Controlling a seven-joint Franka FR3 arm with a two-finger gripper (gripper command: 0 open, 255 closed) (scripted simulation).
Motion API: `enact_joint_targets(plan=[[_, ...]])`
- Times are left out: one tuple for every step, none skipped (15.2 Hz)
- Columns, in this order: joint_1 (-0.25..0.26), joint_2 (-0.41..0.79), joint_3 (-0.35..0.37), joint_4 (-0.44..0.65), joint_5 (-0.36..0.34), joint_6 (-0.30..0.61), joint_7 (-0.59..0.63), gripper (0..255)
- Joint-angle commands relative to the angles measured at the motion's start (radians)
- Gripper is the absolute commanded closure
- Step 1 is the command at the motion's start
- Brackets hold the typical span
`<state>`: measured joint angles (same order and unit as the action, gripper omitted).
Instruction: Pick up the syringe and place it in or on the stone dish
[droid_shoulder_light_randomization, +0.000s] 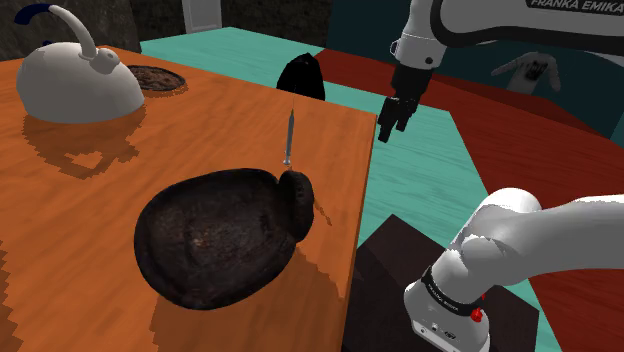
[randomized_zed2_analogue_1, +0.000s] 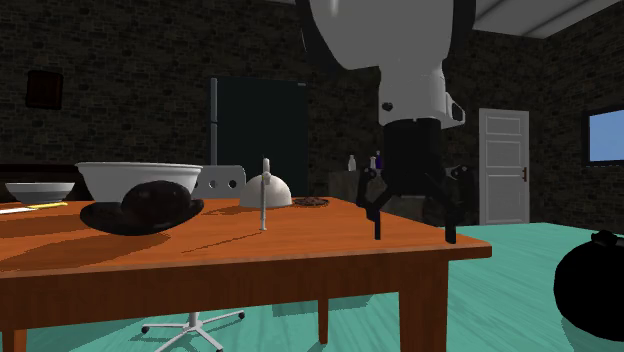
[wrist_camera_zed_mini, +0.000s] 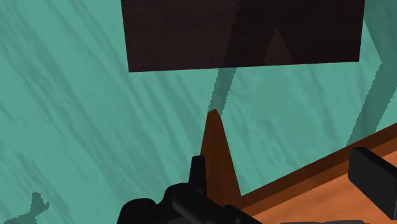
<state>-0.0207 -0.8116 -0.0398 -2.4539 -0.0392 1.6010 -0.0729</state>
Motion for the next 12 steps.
enact_joint_targets(plan=[[0.0,0.0,0.0,0.0,0.0,0.0,0.0,0],[0.01,-0.011,0.02,-0.01,0.018,0.021,0.021,0],[0.021,-0.022,0.041,-0.019,0.035,0.043,0.043,0],[0.032,-0.031,0.062,-0.027,0.051,0.065,0.064,0],[0.042,-0.039,0.084,-0.034,0.067,0.088,0.085,0],[0.052,-0.045,0.106,-0.04,0.083,0.112,0.106,0],[0.062,-0.051,0.128,-0.046,0.098,0.136,0.127,0],[0.071,-0.055,0.151,-0.05,0.112,0.16,0.148,0],[0.08,-0.058,0.175,-0.053,0.126,0.185,0.169,0],[0.089,-0.06,0.198,-0.056,0.139,0.21,0.19,0],[0.097,-0.06,0.222,-0.057,0.15,0.235,0.212,0],[0.105,-0.059,0.246,-0.057,0.161,0.261,0.233,0]])
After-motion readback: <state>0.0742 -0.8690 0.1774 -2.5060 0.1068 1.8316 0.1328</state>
